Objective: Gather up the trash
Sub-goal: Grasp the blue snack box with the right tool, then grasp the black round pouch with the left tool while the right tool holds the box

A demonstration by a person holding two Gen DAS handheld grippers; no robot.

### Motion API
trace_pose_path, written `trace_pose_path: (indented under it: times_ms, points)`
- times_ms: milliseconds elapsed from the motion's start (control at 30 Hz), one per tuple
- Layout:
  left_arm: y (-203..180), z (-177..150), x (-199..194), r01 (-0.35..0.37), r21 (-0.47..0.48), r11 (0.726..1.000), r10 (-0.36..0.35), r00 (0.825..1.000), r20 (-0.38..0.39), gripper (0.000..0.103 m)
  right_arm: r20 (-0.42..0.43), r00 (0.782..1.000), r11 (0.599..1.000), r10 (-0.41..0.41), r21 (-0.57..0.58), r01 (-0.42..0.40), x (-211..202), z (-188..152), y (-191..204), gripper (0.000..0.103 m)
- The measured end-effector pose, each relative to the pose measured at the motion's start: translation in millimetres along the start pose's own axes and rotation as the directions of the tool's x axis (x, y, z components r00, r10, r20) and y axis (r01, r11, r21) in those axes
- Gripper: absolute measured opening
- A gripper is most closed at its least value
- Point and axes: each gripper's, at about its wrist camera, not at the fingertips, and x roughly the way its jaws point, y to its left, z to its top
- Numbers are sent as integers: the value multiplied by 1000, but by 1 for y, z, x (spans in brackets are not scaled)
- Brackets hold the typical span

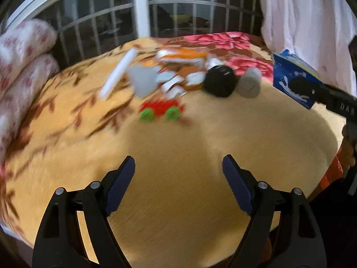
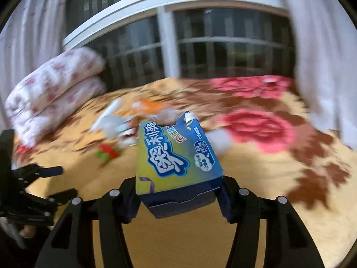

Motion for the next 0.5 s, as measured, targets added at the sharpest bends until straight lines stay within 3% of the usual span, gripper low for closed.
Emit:
trace_pose_path:
  times_ms: [167,333,500]
  points:
    - [-43,53,29,40,32,999,-40,999,16,79,9,999,995,-35,89,34,-10,-7,-39,56]
    - [-58,94,84,71,-76,995,-76,995,-59,79,50,997,992,-51,119,45,-26,-8,-57,56]
    - [-63,117,120,33,-137,990,-47,994,-102,79,52,998,992,-34,120,27,-28,-12,-64,56]
